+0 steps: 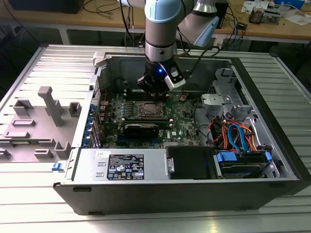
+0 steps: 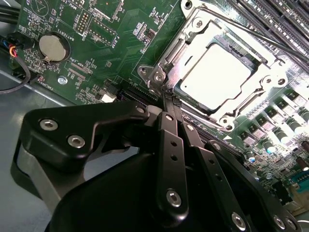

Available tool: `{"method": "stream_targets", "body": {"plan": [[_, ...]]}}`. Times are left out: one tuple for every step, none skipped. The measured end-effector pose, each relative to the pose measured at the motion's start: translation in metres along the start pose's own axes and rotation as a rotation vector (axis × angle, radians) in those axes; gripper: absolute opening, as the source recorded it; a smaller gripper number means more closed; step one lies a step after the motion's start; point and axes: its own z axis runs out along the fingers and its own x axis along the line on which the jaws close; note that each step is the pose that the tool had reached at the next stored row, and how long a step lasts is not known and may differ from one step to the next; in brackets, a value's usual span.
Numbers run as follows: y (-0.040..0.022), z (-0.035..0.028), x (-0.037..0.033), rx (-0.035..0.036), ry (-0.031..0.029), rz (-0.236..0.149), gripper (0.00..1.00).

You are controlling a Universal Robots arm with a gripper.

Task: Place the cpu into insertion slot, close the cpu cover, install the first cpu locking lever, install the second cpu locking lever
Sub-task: 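Install the second cpu locking lever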

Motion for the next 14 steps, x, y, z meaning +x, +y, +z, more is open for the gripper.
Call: {"method": "stream_targets", "body": {"plan": [[0.0000,0.0000,0.0000,0.0001,0.0000,0.000,0.11],[0.0000,0.0000,0.0000,0.0001,0.0000,0.000,0.11],[-0.0004,0.0000,0.0001,0.0000,-0.0001,0.000,0.11],[-0.0020,-0.0001,0.0001,0.0000,0.0000,0.000,0.11],[-0.0023,-0.0004,0.0002,0.0001,0.0001,0.000,0.11],[-0.0024,-0.0009,0.0002,0.0002,0.0001,0.000,0.11],[-0.0024,-0.0012,0.0001,0.0000,0.0000,0.000,0.11],[-0.0027,-0.0014,0.0001,0.0000,0.0000,0.000,0.11],[-0.0037,-0.0015,0.0002,0.0002,0.0000,0.000,0.11],[-0.0053,-0.0016,0.0003,0.0000,0.0000,0.000,0.11],[-0.0062,-0.0016,0.0004,0.0001,0.0000,0.000,0.11],[-0.0072,-0.0017,0.0005,0.0001,0.0000,0.000,0.11],[-0.0089,-0.0018,0.0006,0.0001,0.0000,0.000,0.11],[-0.0099,-0.0018,0.0007,0.0000,-0.0001,0.000,0.11]]}}
